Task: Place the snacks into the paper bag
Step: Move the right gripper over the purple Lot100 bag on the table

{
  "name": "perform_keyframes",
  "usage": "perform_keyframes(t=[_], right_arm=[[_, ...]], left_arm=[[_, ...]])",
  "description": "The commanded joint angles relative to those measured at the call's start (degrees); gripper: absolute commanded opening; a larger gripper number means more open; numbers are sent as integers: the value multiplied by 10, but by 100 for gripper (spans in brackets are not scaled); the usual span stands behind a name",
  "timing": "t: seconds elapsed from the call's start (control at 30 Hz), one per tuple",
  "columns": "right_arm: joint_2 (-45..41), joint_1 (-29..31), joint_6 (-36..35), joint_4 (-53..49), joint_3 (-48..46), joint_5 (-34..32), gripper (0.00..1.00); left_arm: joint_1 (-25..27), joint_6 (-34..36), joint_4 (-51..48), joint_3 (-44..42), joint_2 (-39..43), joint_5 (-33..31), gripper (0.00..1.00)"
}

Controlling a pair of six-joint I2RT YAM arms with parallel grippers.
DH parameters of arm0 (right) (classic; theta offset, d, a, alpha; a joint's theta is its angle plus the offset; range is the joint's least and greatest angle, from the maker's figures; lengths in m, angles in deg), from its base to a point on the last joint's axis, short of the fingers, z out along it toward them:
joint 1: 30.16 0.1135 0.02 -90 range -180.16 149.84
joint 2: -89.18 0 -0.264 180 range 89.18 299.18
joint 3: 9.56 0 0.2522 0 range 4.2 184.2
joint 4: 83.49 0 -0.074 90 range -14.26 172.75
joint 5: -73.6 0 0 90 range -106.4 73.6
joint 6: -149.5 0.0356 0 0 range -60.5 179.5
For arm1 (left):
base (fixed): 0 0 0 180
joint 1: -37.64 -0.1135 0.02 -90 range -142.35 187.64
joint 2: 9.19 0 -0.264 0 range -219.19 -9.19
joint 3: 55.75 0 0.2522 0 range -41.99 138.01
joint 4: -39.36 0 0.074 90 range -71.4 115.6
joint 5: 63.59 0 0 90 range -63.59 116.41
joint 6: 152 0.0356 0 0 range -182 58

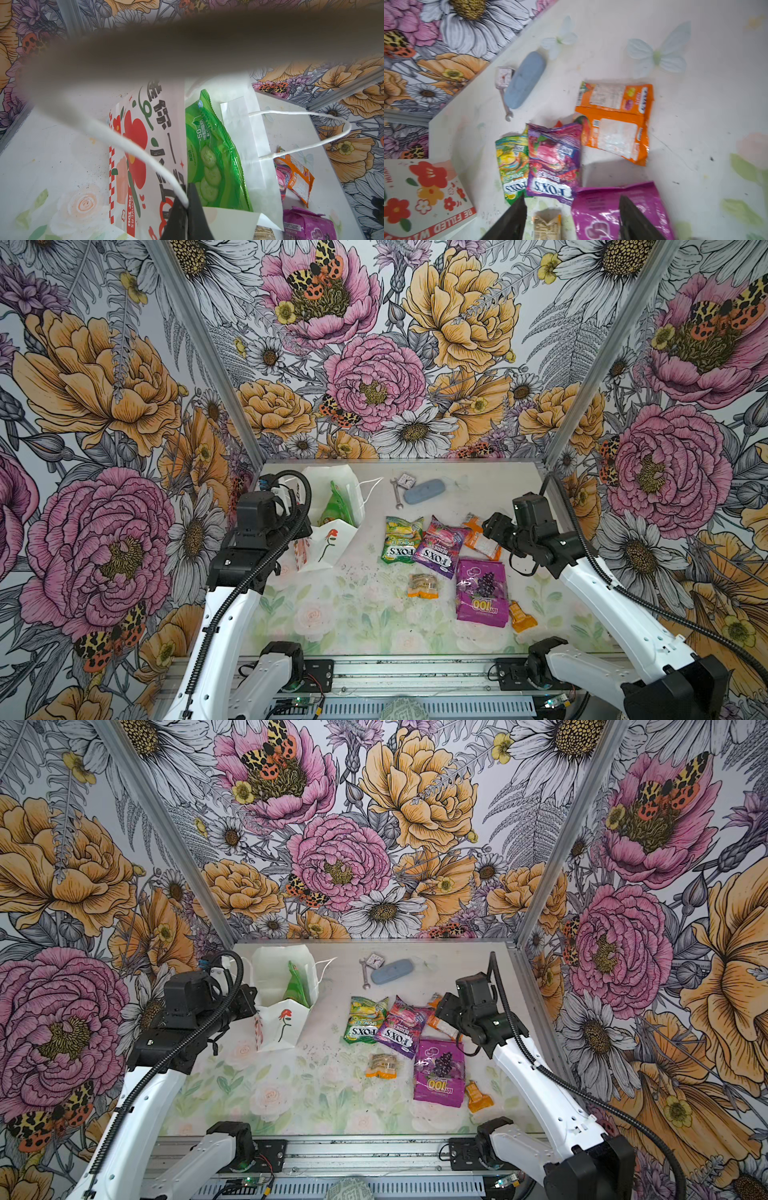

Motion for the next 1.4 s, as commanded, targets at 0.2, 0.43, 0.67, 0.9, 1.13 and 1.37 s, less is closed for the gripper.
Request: perform_keyframes(t=[0.2, 0.43, 0.67, 0.9, 1.13, 1.37], right_arm=[[-63, -22, 72, -29, -145, 18, 95], [-61, -16, 91, 10, -207, 34, 94], [80, 62, 13, 38, -93, 31, 91], [237, 138, 8, 96, 8, 98, 89], [208, 121, -27, 38, 40, 54, 88], [23, 111, 104, -3, -95, 14, 88]], left_arm=[[5, 11, 5, -3, 4, -18, 0], [6, 13, 5, -2, 3, -16, 0], [7, 14, 4, -2, 3, -19, 0], [9, 15, 2, -3, 7, -27, 0], [19, 15, 1, -2, 2, -31, 0], [19, 16, 1, -2, 5, -33, 0]])
